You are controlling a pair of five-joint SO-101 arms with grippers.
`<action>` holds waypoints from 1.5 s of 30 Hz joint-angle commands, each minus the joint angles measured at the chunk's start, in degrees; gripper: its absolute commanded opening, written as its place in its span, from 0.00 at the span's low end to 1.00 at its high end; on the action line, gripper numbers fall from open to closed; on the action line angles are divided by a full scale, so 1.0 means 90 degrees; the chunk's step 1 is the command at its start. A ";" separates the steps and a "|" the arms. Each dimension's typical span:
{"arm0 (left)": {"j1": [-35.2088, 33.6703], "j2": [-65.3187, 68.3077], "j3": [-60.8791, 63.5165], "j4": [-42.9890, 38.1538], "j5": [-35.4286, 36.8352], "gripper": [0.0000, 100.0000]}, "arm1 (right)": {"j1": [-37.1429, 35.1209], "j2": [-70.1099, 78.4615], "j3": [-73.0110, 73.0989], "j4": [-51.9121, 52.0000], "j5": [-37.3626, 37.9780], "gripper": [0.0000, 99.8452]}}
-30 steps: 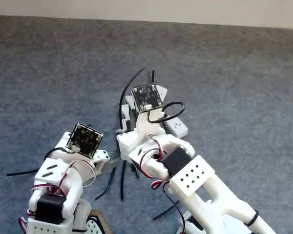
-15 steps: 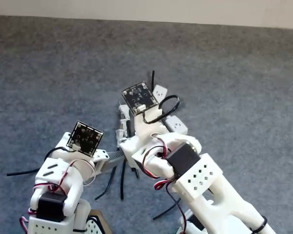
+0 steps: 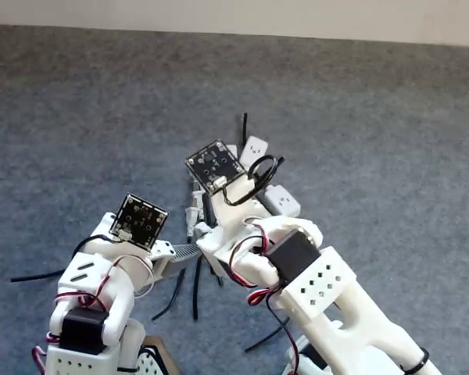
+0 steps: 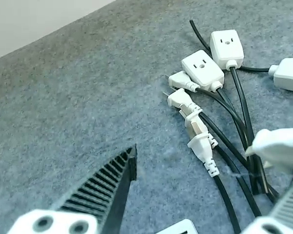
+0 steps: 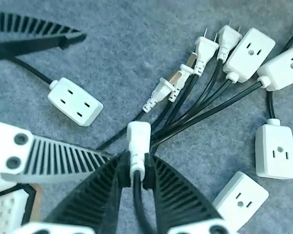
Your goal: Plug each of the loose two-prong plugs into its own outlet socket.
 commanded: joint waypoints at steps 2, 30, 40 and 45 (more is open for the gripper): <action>-0.0200 0.0015 -0.0112 -0.0127 0.0039 0.43 | -0.0044 -0.0151 0.0171 0.0161 0.0352 0.00; -0.5602 0.9705 -0.8679 0.1426 -0.0606 0.43 | 0.0454 0.2916 -0.2310 0.0718 -0.0352 0.00; -0.7360 1.3592 -1.1590 0.1407 -0.0596 0.43 | -0.0444 0.3863 -0.2662 0.0112 -0.1153 0.00; -0.7810 1.4755 -1.2371 0.1407 -0.0596 0.43 | -0.0562 0.3990 -0.3355 0.0122 -0.1661 0.01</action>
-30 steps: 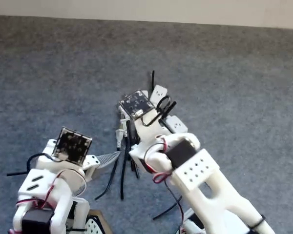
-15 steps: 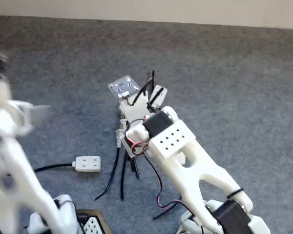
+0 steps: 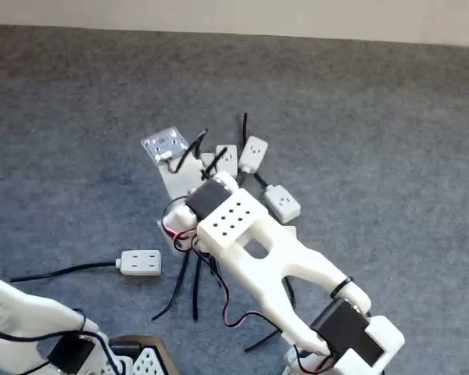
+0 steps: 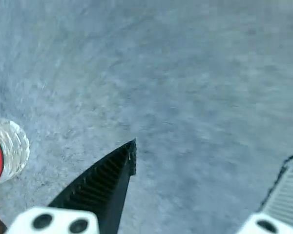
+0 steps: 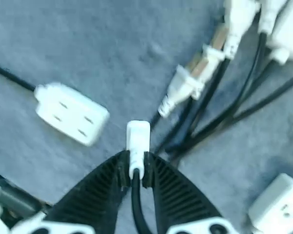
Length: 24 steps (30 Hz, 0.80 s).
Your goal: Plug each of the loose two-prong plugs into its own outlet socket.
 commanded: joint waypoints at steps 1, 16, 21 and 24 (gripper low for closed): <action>-0.0376 0.0767 -0.0933 0.0029 -0.0049 0.43 | -0.0190 -0.0073 -0.0845 -0.0093 -0.0527 0.01; -0.0474 0.2408 -0.2779 0.0059 -0.0049 0.43 | -0.0943 -0.0024 -0.0786 -0.0210 -0.2051 0.01; -0.0474 0.2486 -0.2857 0.0039 -0.0049 0.43 | -0.0718 0.0484 -0.0562 -0.0278 -0.2061 0.01; -0.0474 0.2496 -0.2847 0.0029 -0.0059 0.43 | -0.0054 0.0757 -0.0425 -0.0269 -0.1016 0.01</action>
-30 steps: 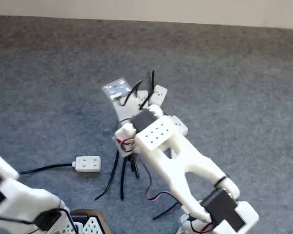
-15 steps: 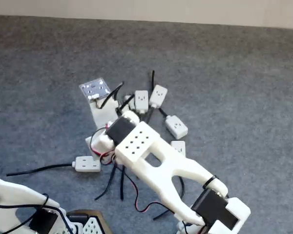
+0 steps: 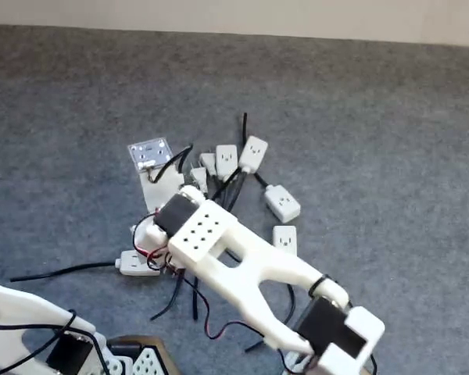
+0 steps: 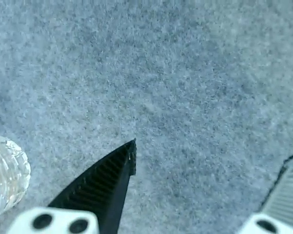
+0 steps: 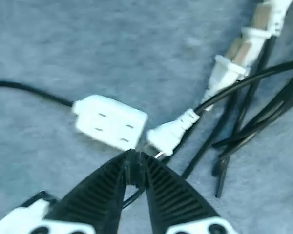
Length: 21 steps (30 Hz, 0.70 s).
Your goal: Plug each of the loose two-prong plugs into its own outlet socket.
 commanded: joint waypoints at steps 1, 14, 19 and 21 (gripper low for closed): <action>-0.0054 -0.0034 -0.0249 0.0029 -0.0049 0.43 | 0.0894 0.0181 0.0063 -0.0122 0.1592 0.01; -0.0054 -0.0044 -0.0259 0.0029 -0.0059 0.43 | 0.1245 0.0943 -0.0347 -0.0103 0.7297 0.19; -0.0054 -0.0034 -0.0269 0.0029 -0.0371 0.43 | 0.1226 0.0923 -0.0347 -0.0601 0.8518 0.19; -0.0054 -0.0034 -0.0249 0.0029 -0.0527 0.43 | 0.1148 0.0933 -0.0454 -0.0327 0.8694 0.19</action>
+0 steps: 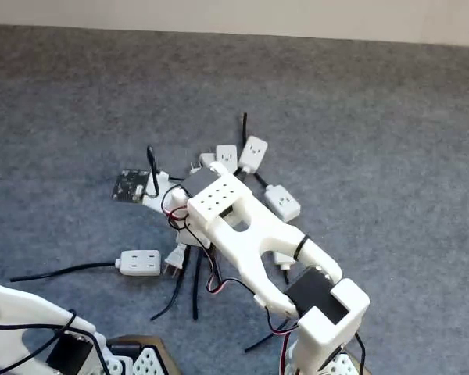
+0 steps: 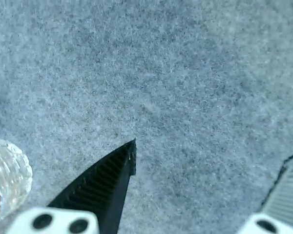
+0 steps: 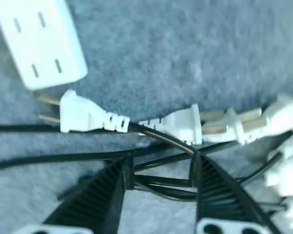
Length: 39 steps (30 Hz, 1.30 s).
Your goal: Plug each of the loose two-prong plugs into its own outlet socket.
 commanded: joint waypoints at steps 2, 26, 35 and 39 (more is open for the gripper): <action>-0.0054 -0.0034 -0.0249 0.0020 -0.0322 0.43 | -0.0327 -0.0122 -0.0679 0.0474 0.0684 0.19; -0.0112 -0.0034 -0.0239 0.0068 -0.0322 0.43 | -0.0991 -0.0054 0.0835 -0.1031 0.2413 0.18; -0.0132 -0.0034 -0.0230 0.0068 -0.0322 0.43 | -0.0991 0.0825 0.0835 -0.1040 0.2374 0.05; -0.0200 -0.0034 -0.0230 0.0039 -0.0322 0.43 | -0.0796 0.0816 0.0376 -0.0952 0.1358 0.00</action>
